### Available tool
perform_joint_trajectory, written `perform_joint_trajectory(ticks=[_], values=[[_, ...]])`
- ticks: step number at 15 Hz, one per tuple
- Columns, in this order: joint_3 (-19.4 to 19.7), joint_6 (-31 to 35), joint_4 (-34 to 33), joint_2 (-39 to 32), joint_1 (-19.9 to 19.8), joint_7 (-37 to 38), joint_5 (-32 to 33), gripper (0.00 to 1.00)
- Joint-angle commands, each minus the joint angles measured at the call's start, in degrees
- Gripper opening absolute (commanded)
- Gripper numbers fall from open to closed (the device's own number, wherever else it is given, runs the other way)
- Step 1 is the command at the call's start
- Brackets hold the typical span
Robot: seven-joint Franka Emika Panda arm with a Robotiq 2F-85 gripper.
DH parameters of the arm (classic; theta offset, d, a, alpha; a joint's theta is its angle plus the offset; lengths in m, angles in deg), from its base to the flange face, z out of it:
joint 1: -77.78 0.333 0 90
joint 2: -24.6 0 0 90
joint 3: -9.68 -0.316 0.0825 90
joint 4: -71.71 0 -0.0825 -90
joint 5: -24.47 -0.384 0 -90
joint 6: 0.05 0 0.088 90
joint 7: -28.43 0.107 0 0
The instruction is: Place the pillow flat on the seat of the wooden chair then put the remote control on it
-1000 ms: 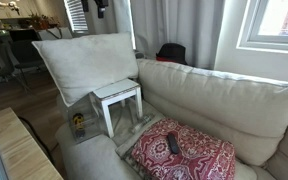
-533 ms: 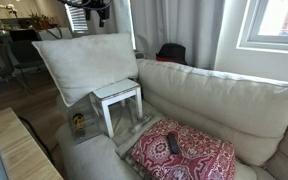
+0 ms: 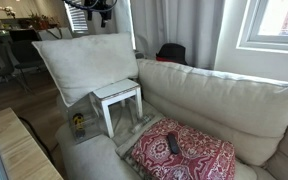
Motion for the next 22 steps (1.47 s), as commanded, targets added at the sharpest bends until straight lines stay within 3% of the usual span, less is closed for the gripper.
perform_joint_trajectory(ticks=[1,9,14,16,17,19,22], values=[[-2.8,3.4,-1.4,-2.4,0.6,3.6,-0.1,1.00],[-6.1,14.5,-6.1,-10.2,6.4,16.1,7.9,1.00],[-5.2,15.3,-10.7,-14.6,9.6,23.7,13.1,0.99],[-4.5,14.7,-12.4,-16.1,10.6,27.3,15.4,0.84],[-4.1,14.0,-13.1,-16.6,11.0,28.9,16.4,0.68],[-3.5,13.3,-13.9,-17.4,11.6,31.2,17.9,0.51],[-3.0,11.6,-13.9,-17.3,11.7,32.9,18.7,0.28]])
